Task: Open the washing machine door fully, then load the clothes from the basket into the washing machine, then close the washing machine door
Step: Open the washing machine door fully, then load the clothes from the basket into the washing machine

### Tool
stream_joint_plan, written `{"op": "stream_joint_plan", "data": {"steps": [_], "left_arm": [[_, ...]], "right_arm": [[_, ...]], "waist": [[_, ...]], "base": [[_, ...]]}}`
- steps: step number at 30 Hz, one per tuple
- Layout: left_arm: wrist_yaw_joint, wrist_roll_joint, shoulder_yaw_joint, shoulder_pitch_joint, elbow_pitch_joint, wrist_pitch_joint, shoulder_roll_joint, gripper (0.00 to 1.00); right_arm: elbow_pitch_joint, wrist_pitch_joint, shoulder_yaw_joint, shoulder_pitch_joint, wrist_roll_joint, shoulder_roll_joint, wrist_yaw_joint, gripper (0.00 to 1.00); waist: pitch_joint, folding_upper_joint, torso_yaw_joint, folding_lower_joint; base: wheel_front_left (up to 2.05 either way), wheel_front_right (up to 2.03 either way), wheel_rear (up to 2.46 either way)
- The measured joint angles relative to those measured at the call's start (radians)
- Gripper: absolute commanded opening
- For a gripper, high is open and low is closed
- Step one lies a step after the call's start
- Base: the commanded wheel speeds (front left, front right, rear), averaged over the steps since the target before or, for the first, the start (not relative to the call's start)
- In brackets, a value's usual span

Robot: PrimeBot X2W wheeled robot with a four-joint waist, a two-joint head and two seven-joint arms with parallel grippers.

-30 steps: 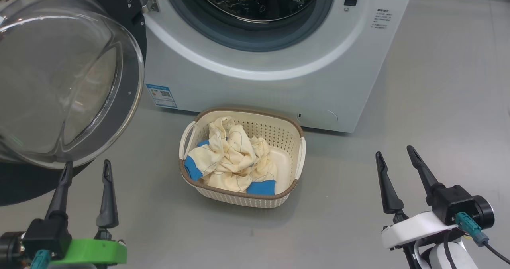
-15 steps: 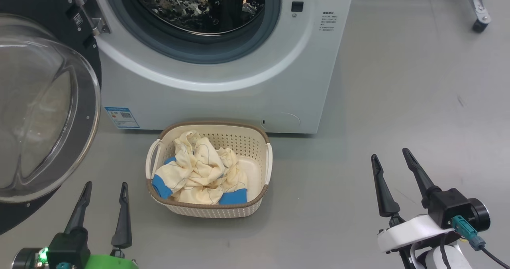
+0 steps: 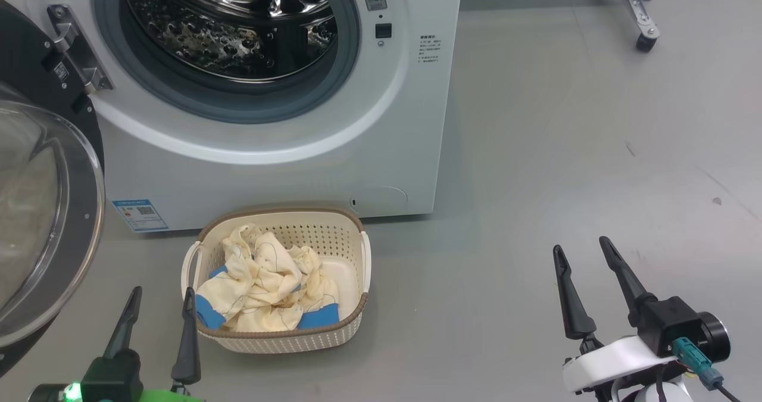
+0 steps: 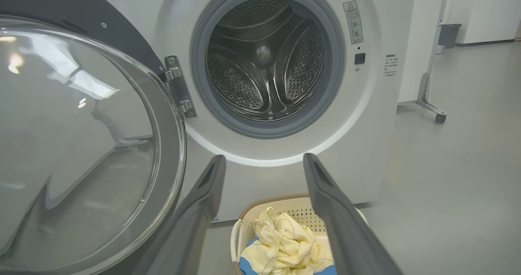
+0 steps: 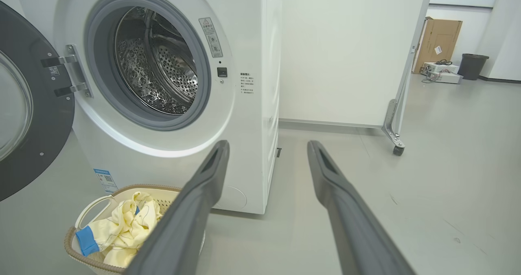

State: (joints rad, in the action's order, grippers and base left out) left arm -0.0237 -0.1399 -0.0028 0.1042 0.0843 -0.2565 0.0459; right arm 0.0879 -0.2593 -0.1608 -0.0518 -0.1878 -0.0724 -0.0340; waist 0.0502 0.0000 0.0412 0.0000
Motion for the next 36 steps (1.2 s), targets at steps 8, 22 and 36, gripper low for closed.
{"op": "stream_joint_plan", "data": {"steps": [8,22,36], "left_arm": [[0.001,0.005,-0.019,0.002,0.003,0.000,0.000,1.00],[0.010,0.008,-0.027,0.002,-0.001,0.000,0.000,1.00],[0.028,0.009,-0.027,0.002,-0.001,0.000,0.000,1.00]], "right_arm": [[-0.007,0.000,0.007,-0.030,0.000,0.003,0.001,1.00],[-0.018,0.000,0.013,-0.042,0.004,0.006,0.001,1.00],[-0.028,0.000,0.016,-0.045,0.004,0.009,0.001,1.00]], "waist": [[-0.032,0.0000,-0.023,0.0000],[-0.036,0.0000,-0.026,0.0000],[-0.035,0.0000,-0.027,0.0000]], "base": [[0.00,0.00,0.00],[0.00,0.00,0.00],[0.02,-0.02,0.00]]}}
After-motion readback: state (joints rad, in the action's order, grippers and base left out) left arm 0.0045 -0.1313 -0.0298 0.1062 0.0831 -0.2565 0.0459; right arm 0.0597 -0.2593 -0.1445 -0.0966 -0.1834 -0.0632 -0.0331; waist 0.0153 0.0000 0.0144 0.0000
